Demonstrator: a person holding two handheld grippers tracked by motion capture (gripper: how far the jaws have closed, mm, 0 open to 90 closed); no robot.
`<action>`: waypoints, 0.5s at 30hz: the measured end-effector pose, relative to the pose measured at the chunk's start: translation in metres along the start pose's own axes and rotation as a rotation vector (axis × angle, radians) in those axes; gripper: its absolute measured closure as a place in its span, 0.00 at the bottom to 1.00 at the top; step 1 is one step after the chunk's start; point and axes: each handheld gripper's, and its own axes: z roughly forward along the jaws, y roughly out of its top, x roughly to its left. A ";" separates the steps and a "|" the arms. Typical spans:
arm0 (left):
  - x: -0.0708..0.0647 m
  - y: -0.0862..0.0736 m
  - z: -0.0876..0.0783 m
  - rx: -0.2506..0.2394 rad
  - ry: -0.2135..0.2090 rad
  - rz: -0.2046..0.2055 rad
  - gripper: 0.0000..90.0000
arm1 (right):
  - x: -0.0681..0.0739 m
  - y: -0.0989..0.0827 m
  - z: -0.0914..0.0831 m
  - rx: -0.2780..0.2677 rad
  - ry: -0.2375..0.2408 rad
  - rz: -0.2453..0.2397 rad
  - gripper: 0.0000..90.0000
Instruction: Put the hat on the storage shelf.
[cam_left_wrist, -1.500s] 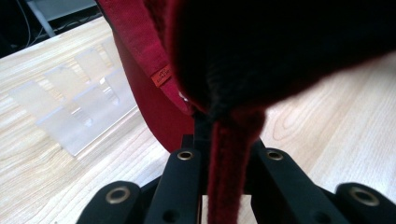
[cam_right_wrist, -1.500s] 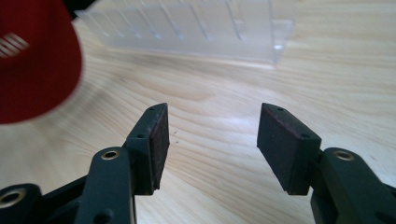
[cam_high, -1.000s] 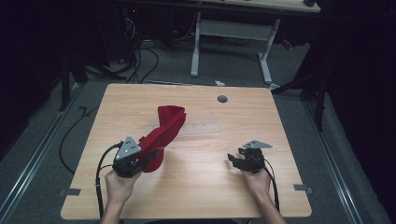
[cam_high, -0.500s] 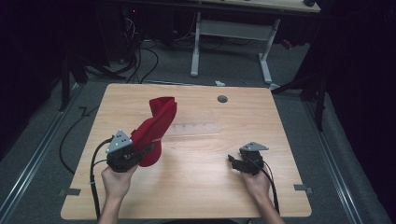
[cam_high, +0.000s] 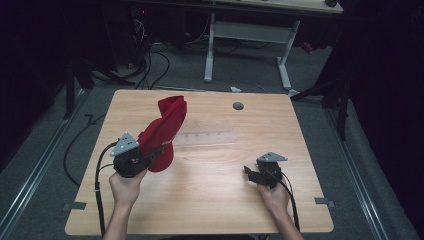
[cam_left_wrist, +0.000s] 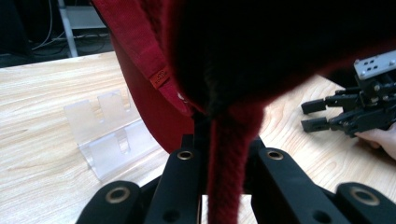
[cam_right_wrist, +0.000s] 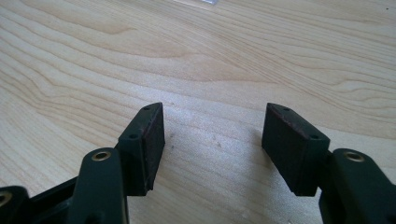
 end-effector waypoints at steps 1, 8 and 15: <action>0.001 0.003 0.001 -0.004 0.003 -0.003 0.93 | 0.000 0.000 0.000 0.001 -0.001 0.001 0.44; 0.005 0.015 0.005 -0.036 0.009 -0.014 0.93 | 0.001 0.000 0.000 0.002 0.000 0.001 0.43; 0.010 0.028 0.010 -0.068 0.014 -0.009 0.93 | 0.001 0.000 0.000 0.001 0.001 -0.002 0.42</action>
